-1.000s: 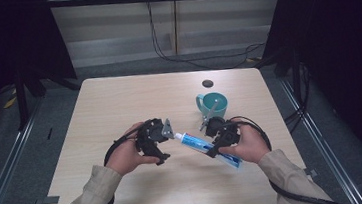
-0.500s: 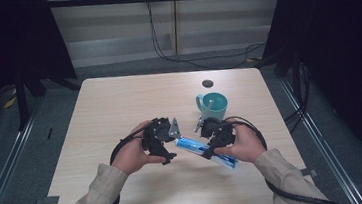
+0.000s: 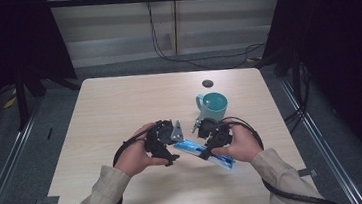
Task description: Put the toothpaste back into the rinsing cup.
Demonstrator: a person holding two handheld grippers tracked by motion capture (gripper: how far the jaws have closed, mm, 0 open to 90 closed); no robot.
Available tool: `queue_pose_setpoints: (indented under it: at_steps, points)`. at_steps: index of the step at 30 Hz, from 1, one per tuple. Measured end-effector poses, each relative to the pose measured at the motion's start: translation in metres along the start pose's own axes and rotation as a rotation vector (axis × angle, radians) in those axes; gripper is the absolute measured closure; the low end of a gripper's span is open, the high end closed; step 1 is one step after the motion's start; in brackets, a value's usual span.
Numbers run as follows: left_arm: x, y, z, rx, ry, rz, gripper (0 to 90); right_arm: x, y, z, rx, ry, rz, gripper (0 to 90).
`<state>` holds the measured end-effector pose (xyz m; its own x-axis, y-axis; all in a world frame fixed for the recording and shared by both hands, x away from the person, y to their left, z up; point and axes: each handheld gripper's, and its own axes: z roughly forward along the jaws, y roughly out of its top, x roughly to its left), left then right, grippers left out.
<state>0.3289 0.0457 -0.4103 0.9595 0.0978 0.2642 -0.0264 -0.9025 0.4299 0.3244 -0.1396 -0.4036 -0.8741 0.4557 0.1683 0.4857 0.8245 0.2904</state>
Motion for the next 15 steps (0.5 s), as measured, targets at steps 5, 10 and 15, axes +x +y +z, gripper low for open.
queue_pose_setpoints:
  at_steps: [5, 10, 15]
  points:
    - [-0.0021, 0.002, -0.0019, -0.022, -0.002, 0.007, 23.8, -0.001, 0.0, 0.0003, -0.006, 0.003, 0.001, 74.2]
    - [-0.0049, 0.0054, -0.0019, -0.037, -0.007, 0.024, 27.9, -0.0011, 0.0009, 0.0014, -0.003, 0.007, 0.008, 74.2]
    - [-0.006, 0.007, -0.0007, -0.044, -0.004, 0.037, 29.9, -0.0002, 0.0036, 0.0018, -0.01, 0.01, -0.01, 74.2]
